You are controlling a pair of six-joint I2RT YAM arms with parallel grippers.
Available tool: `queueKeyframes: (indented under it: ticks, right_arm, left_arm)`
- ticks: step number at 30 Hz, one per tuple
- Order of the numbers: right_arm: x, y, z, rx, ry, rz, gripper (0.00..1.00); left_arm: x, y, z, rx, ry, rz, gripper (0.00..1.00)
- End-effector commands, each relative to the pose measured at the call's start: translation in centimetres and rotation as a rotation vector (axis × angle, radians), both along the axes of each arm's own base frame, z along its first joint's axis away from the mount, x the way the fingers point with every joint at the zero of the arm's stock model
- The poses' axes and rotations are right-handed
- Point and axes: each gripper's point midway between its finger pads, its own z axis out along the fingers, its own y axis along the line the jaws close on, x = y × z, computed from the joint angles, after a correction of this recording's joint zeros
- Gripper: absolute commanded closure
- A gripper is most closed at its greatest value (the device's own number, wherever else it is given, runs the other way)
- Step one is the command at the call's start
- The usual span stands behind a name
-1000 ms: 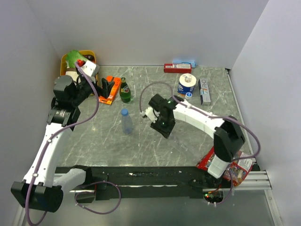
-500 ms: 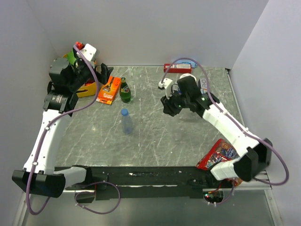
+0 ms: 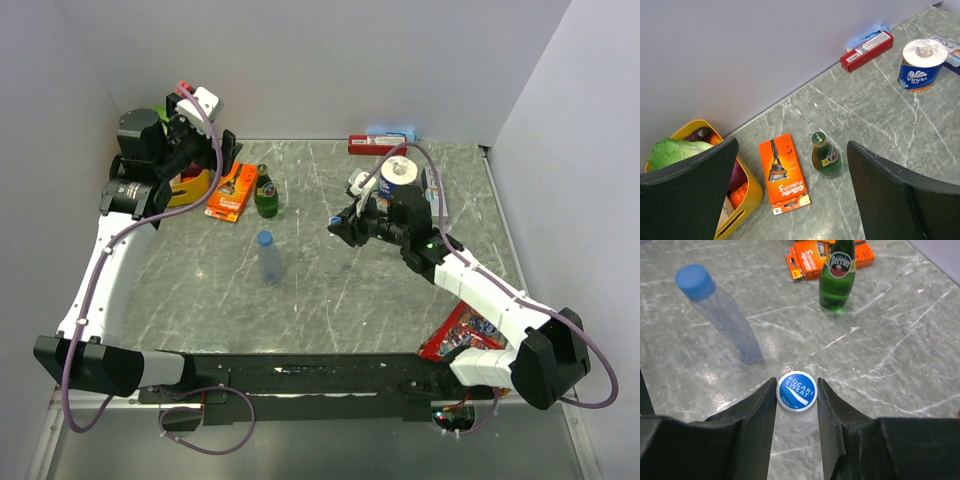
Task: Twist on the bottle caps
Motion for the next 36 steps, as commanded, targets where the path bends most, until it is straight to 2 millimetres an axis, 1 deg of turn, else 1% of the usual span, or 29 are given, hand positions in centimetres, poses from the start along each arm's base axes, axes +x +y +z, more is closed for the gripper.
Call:
queueKeyframes:
  ticks: [1, 2, 3, 5, 6, 10, 12, 17, 18, 20, 21, 24, 26, 27, 30, 36]
  right_arm:
    - [0.4, 1.1, 2.5, 0.099, -0.093, 0.027, 0.98]
    - [0.3, 1.1, 2.3, 0.098, -0.092, 0.032, 0.94]
    - [0.3, 1.2, 2.0, 0.096, -0.087, 0.036, 0.88]
    - [0.3, 1.3, 1.4, 0.09, -0.079, 0.037, 0.85]
    - [0.4, 1.3, 1.1, 0.087, -0.073, 0.036, 0.82]
    - [0.0, 1.6, 0.4, 0.07, -0.063, 0.067, 0.72]
    - [-0.2, 1.8, -0.1, 0.055, -0.062, 0.083, 0.69]
    - [-0.5, 2.1, -1.0, 0.014, -0.077, 0.111, 0.67]
    - [-0.5, 2.1, -1.3, 0.008, -0.074, 0.11, 0.62]
    - [-0.4, 2.2, -1.5, -0.001, -0.069, 0.11, 0.57]
    - [-0.3, 2.2, -1.8, -0.006, -0.06, 0.106, 0.51]
    - [0.0, 2.1, -2.3, -0.015, -0.041, 0.086, 0.41]
    - [0.0, 2.1, -2.5, -0.024, -0.028, 0.092, 0.39]
    - [0.0, 2.2, -2.5, -0.026, -0.024, 0.095, 0.36]
    - [0.1, 2.3, -2.2, -0.022, -0.025, 0.092, 0.33]
    - [0.3, 2.3, -2.1, -0.025, -0.024, 0.09, 0.32]
  left_arm:
    - [0.0, 0.5, 2.8, 0.007, -0.07, 0.016, 0.04]
    - [0.1, 0.5, 2.7, 0.009, -0.067, 0.016, 0.04]
    - [0.1, 0.5, 2.6, 0.012, -0.067, 0.019, 0.04]
    - [0.2, 0.5, 2.6, 0.012, -0.066, 0.019, 0.04]
    - [0.2, 0.5, 2.5, 0.011, -0.064, 0.019, 0.04]
    - [0.3, 0.5, 2.5, 0.013, -0.064, 0.02, 0.04]
    - [0.4, 0.5, 2.4, 0.008, -0.064, 0.018, 0.04]
    - [0.4, 0.3, 2.1, -0.001, -0.055, 0.014, 0.04]
    - [0.4, 0.4, 2.1, -0.002, -0.058, 0.016, 0.04]
    - [0.2, 0.4, 2.0, -0.001, -0.055, 0.016, 0.04]
    - [0.2, 0.4, 1.9, -0.002, -0.053, 0.014, 0.04]
    - [0.2, 0.3, 1.7, -0.002, -0.048, 0.013, 0.04]
    - [0.2, 0.3, 1.7, -0.002, -0.051, 0.013, 0.04]
    - [0.2, 0.4, 1.7, -0.005, -0.05, 0.015, 0.04]
    - [0.3, 0.3, 1.6, -0.008, -0.048, 0.013, 0.04]
    - [0.3, 0.2, 1.7, -0.013, -0.051, 0.008, 0.04]
